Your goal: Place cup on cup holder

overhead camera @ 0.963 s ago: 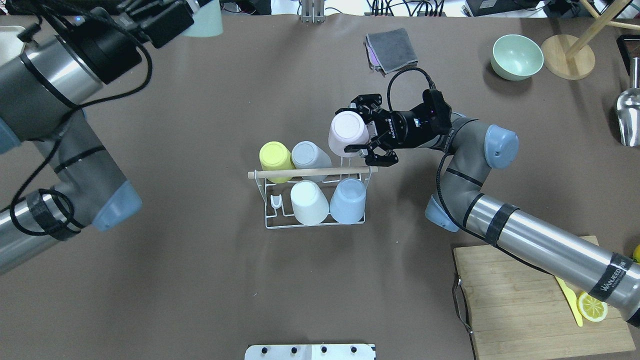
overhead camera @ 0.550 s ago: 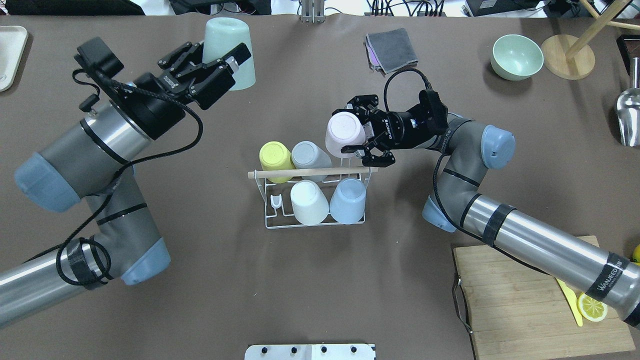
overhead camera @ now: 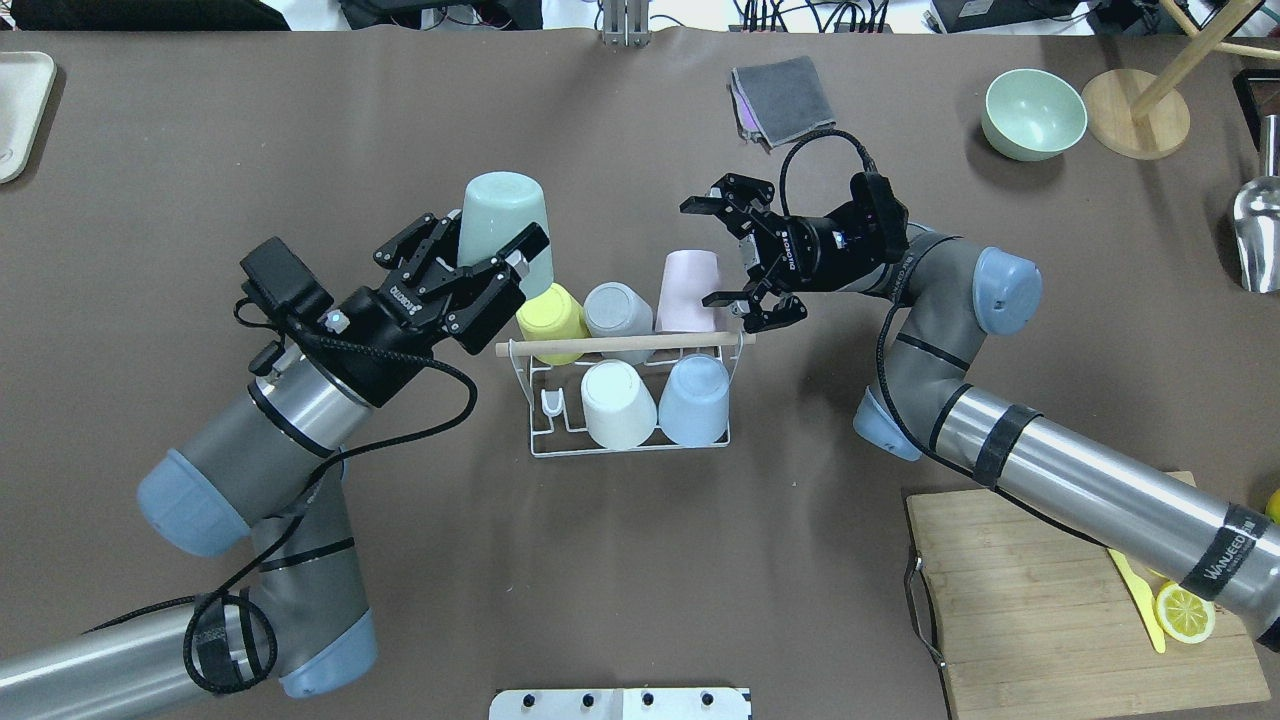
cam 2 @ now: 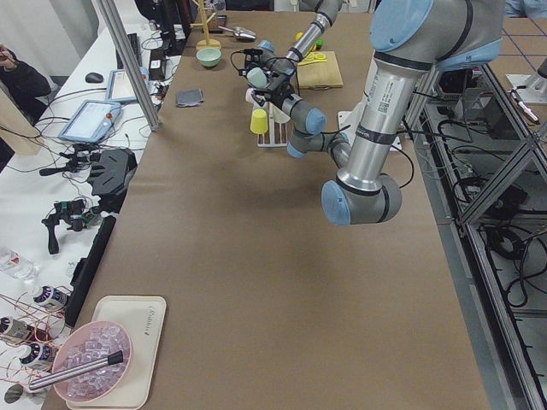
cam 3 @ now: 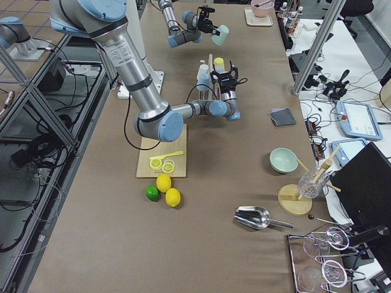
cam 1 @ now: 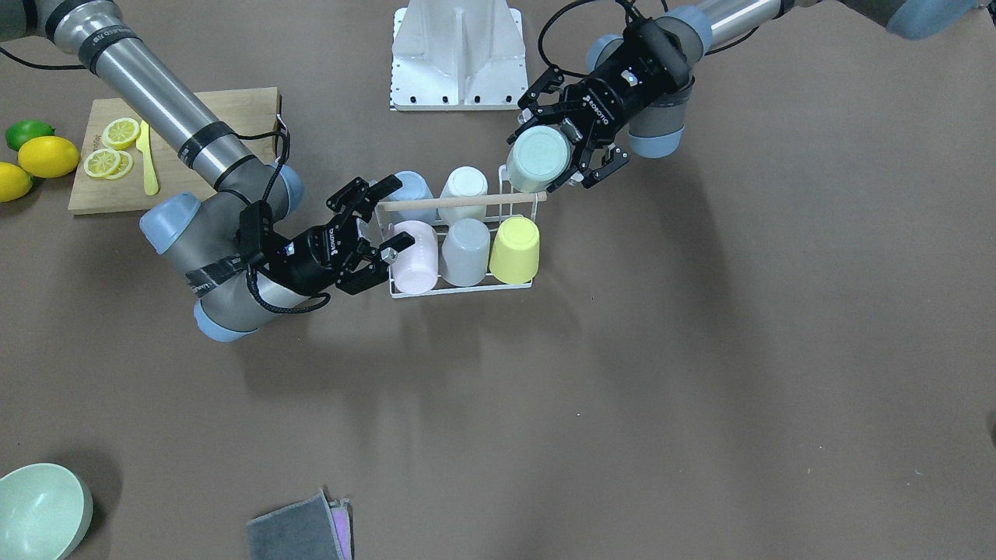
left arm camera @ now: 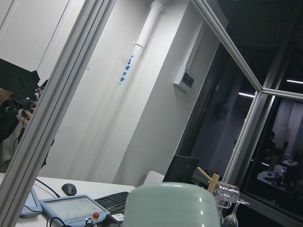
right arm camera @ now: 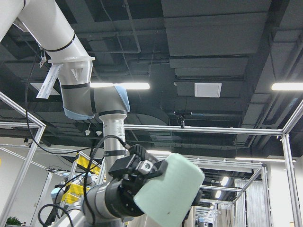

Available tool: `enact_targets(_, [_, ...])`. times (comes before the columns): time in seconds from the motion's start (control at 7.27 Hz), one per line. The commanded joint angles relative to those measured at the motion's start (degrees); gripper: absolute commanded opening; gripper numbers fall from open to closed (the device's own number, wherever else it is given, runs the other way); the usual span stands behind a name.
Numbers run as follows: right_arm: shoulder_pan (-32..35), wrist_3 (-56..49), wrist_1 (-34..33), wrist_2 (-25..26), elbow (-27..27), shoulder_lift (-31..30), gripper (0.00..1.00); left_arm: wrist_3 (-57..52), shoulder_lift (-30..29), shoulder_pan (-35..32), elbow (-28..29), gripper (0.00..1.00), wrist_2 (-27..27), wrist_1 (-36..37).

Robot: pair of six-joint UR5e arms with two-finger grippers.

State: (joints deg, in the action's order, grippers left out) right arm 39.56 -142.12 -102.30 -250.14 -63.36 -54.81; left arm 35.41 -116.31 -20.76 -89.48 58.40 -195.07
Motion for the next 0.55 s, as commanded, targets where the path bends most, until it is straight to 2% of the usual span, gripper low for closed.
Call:
enact_targets(0.0, [2.27,3.66,0.00,-0.52,-1.23,-1.78,0.99,-2.53,-0.06,3.26,0.36,0.00,-3.54,-1.36])
enact_targets(0.41, [4.30,15.17,0.00,-0.70,-3.00,-5.74,0.99,-7.79,0.12,7.13,1.85,0.00,-6.26,-6.89])
